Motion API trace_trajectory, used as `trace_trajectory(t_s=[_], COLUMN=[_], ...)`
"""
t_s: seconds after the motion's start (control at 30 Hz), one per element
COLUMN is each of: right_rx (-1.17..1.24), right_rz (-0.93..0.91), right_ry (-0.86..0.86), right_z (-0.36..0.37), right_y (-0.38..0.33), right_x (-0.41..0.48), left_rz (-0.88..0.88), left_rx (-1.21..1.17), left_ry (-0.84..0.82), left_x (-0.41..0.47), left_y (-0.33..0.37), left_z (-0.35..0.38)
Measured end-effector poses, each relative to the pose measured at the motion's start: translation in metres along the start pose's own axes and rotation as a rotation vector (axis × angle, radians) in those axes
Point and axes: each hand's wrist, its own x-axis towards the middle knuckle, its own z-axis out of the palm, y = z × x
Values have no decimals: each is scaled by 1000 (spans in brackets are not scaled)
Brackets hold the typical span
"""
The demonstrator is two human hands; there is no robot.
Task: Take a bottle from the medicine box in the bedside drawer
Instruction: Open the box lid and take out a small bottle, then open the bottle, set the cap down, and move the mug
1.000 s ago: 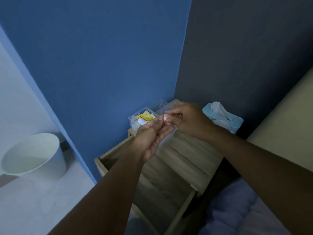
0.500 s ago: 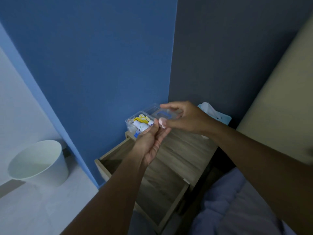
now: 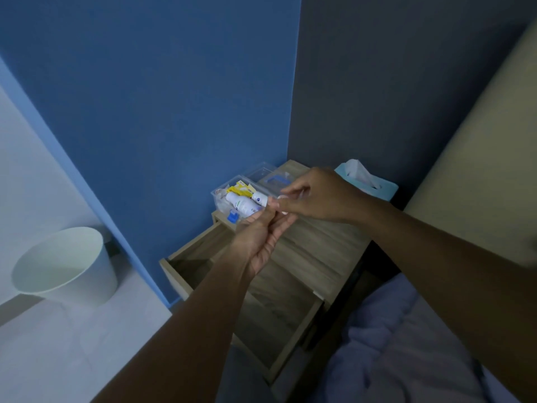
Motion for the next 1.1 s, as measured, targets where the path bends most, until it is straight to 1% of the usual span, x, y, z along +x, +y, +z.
trace_trajectory(t_s=[0.07, 0.13, 0.17, 0.23, 0.33, 0.43, 0.53, 0.63, 0.8, 0.9, 0.97, 1.03, 1.1], right_rx=[13, 73, 133, 268, 325, 319, 348, 380, 374, 383, 357, 310, 266], right_rz=[-23, -54, -50, -8, 95, 230, 393, 526, 664, 682, 694, 741, 740], right_ry=[-31, -28, -6, 90, 231, 266, 331, 401, 462, 473, 481, 496, 529], right_z=[1, 1, 1, -1, 2, 18, 47, 82, 140, 160, 170, 180, 190], right_y=[0, 3, 7, 18, 46, 80, 114, 145, 186, 201, 212, 221, 229], right_x=[1, 3, 3, 4, -2, -17, -33, -47, -61, -61, -58, -57, -60], left_rz=[-16, -7, -4, -11, -37, -77, -94, -95, -52, -15, 12, 69, 143], left_rx=[3, 8, 12, -20, -76, -93, -46, 90, 420, 587, 754, 960, 1090], left_ry=[-9, 18, 36, 84, 110, 101, 73, 46, 50, 47, 32, 41, 25], left_x=[3, 7, 10, 14, 22, 32, 45, 61, 95, 114, 127, 140, 150], left_y=[-3, -7, -10, -14, -23, -33, -44, -57, -75, -84, -90, -96, -102], left_z=[-3, -9, -13, -21, -32, -37, -41, -48, -63, -73, -79, -85, -87])
